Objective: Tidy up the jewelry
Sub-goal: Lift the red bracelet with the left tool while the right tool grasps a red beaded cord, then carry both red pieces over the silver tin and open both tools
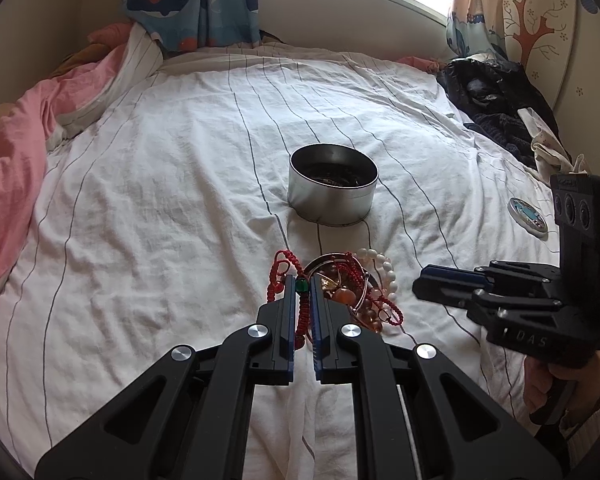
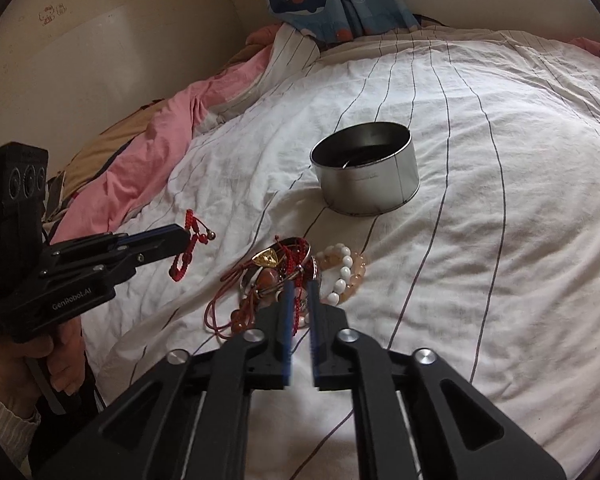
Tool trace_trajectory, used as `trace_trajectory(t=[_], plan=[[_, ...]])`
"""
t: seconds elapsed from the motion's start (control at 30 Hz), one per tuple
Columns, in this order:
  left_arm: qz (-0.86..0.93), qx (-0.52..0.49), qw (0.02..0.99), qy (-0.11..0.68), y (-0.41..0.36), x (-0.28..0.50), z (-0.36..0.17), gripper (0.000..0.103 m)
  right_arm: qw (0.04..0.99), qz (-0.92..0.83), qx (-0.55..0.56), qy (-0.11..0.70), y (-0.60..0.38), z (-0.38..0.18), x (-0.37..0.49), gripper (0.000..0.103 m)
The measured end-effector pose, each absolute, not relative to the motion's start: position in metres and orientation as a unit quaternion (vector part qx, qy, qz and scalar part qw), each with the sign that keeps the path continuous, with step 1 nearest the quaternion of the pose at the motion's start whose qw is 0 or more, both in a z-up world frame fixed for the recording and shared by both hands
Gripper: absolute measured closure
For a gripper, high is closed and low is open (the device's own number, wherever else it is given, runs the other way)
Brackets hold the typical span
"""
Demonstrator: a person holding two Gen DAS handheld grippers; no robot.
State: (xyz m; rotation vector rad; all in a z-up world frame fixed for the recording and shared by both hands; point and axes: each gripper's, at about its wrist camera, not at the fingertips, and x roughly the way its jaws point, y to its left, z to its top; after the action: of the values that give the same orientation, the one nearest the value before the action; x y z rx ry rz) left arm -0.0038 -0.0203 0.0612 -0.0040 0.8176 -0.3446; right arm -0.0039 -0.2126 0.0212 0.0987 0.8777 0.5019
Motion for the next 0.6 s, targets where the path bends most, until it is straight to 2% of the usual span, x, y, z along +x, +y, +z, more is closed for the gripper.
trace_trajectory(t=[0.07,0.13,0.17,0.2,0.3,0.6], plan=[[-0.167,-0.004,0.903,0.395,-0.019,-0.003,0.061,0.097,0.868,0.24,0.028,0.434,-0.204,0.013,-0.004,0.054],[-0.167,-0.005,0.903,0.395,-0.018,-0.003,0.061,0.097,0.86,0.234,0.013,0.453,-0.198,0.002,-0.001,0.059],[-0.167,-0.005,0.903,0.395,-0.017,-0.003,0.06,0.097,0.857,0.234,0.007,0.459,-0.196,-0.003,-0.001,0.073],[-0.167,-0.006,0.904,0.395,-0.017,-0.003,0.06,0.097,0.855,0.235,0.006,0.463,-0.195,-0.005,0.0,0.094],[-0.167,-0.008,0.904,0.393,-0.014,-0.004,0.061,0.097,0.866,0.242,0.023,0.438,-0.205,0.009,-0.005,0.097],[-0.174,-0.009,0.908,0.38,-0.017,0.0,0.07,0.097,0.891,0.275,0.137,0.334,-0.247,0.057,-0.009,0.098]])
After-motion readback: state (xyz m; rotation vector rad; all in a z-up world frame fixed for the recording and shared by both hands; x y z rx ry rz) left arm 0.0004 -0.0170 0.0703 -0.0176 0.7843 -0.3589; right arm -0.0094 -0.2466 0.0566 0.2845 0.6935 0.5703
